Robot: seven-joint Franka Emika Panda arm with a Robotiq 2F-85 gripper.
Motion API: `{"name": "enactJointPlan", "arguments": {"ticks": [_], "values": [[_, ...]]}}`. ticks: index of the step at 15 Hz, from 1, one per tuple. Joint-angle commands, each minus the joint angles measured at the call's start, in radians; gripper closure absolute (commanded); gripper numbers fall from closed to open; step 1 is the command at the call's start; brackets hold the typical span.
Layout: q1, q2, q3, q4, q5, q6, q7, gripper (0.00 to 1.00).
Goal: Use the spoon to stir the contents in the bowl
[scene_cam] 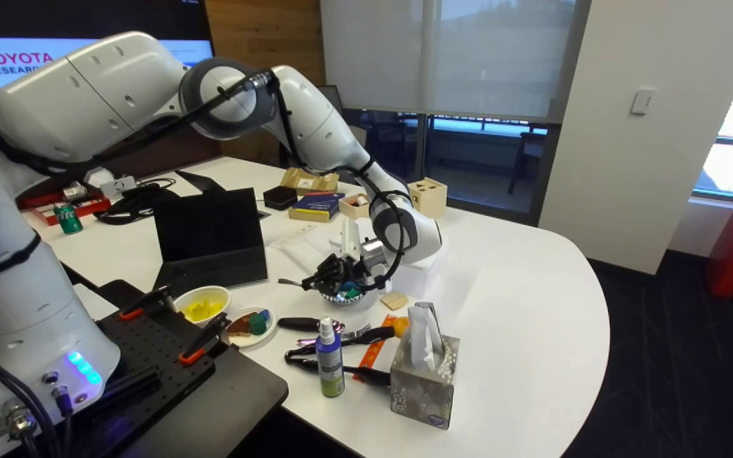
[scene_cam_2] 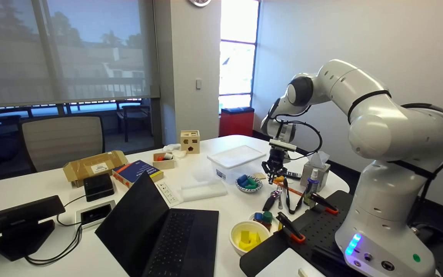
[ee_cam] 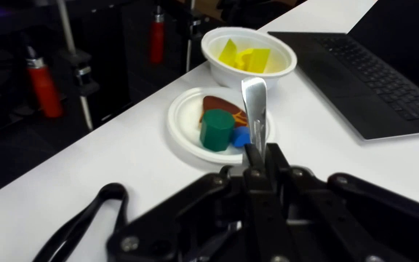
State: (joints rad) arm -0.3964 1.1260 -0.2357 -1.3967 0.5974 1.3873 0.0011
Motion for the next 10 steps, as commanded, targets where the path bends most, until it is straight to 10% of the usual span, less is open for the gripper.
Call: {"name": "enactJointPlan", "arguments": {"ticks": [1, 6, 7, 10], "values": [[0.035, -0.072, 0.007, -0.125, -0.074, 0.17, -0.008, 0.98], [0.033, -0.042, 0.082, -0.163, -0.053, 0.334, 0.033, 0.98], [0.034, -0.04, 0.087, -0.171, -0.058, 0.34, 0.047, 0.66], [0.028, -0.057, 0.082, -0.207, -0.065, 0.345, 0.07, 0.52]]}}
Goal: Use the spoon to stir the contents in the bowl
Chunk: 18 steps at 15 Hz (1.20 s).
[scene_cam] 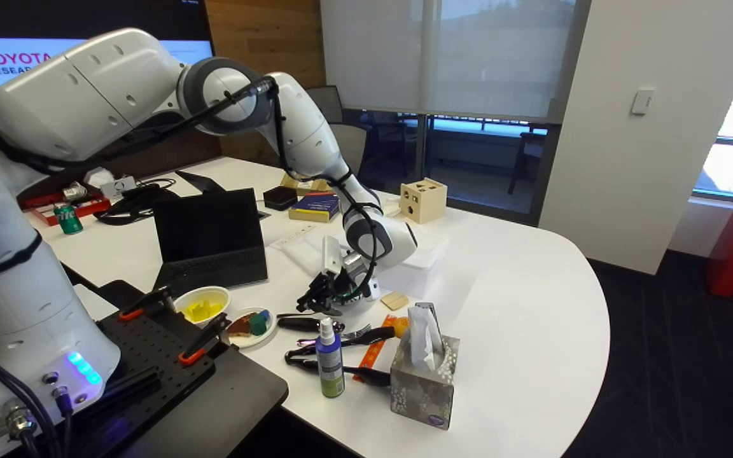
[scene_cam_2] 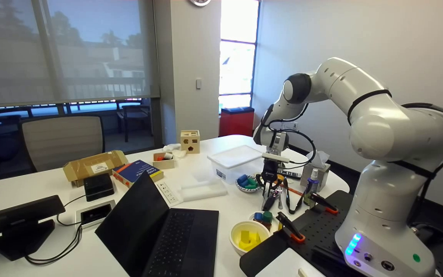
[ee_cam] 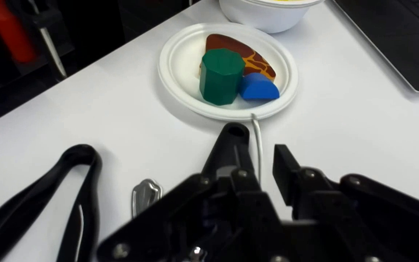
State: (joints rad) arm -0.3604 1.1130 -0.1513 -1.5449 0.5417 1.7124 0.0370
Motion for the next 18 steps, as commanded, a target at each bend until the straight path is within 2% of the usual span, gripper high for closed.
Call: {"name": "enactJointPlan", "arguments": {"ticks": [1, 4, 7, 12, 18], "values": [[-0.012, -0.059, -0.003, -0.068, -0.008, 0.017, 0.033, 0.45], [0.017, -0.155, -0.01, -0.143, -0.051, 0.044, -0.028, 0.21], [0.066, -0.297, -0.02, -0.25, -0.166, 0.058, -0.088, 0.01], [0.176, -0.562, -0.03, -0.457, -0.387, 0.103, -0.053, 0.0], [0.265, -0.892, -0.004, -0.716, -0.616, 0.242, -0.044, 0.0]]}}
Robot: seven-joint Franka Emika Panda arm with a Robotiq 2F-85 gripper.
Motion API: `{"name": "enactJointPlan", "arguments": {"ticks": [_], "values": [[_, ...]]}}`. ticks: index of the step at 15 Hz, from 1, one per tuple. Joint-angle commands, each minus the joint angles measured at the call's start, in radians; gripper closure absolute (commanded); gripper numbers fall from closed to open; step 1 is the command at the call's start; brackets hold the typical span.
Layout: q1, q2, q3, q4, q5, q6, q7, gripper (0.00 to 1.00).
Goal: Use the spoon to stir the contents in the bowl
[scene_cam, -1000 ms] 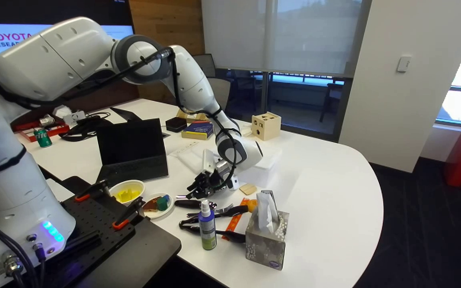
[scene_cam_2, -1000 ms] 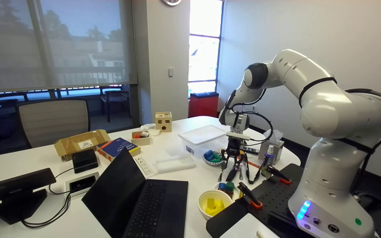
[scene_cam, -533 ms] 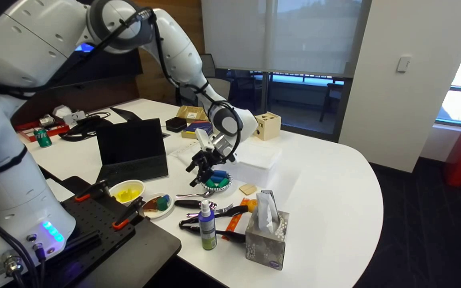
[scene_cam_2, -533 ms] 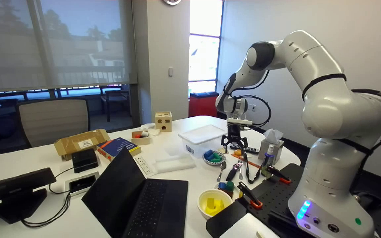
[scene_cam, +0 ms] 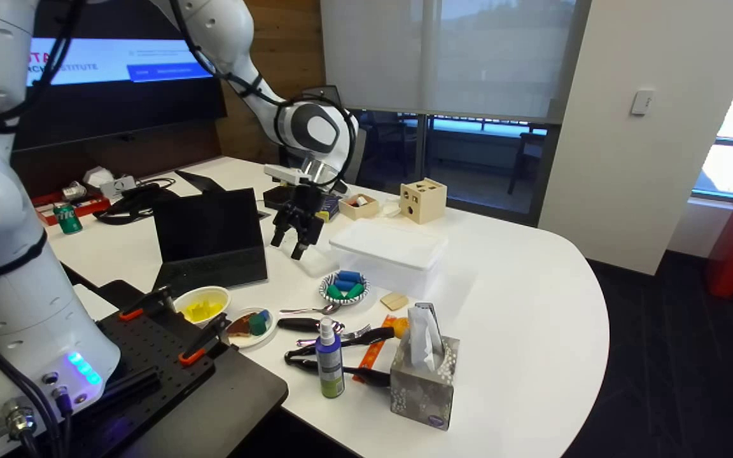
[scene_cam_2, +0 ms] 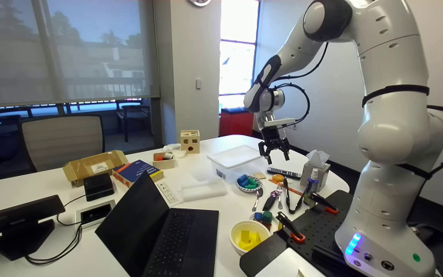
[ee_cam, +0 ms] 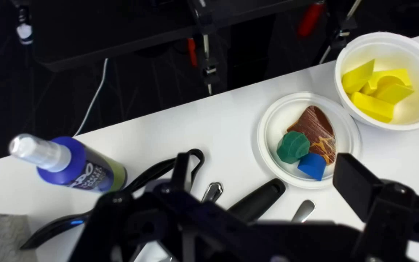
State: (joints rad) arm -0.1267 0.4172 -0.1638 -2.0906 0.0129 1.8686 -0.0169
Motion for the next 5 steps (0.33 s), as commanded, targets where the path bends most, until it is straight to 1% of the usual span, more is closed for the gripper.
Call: {"name": "enactJointPlan", "arguments": {"ticks": [1, 3, 5], "values": [[0.037, -0.247, 0.015, -0.208, -0.113, 0.114, 0.004, 0.0], [0.035, -0.324, 0.033, -0.262, -0.125, 0.187, -0.022, 0.0], [0.027, -0.387, 0.047, -0.309, -0.107, 0.27, -0.057, 0.0]]}}
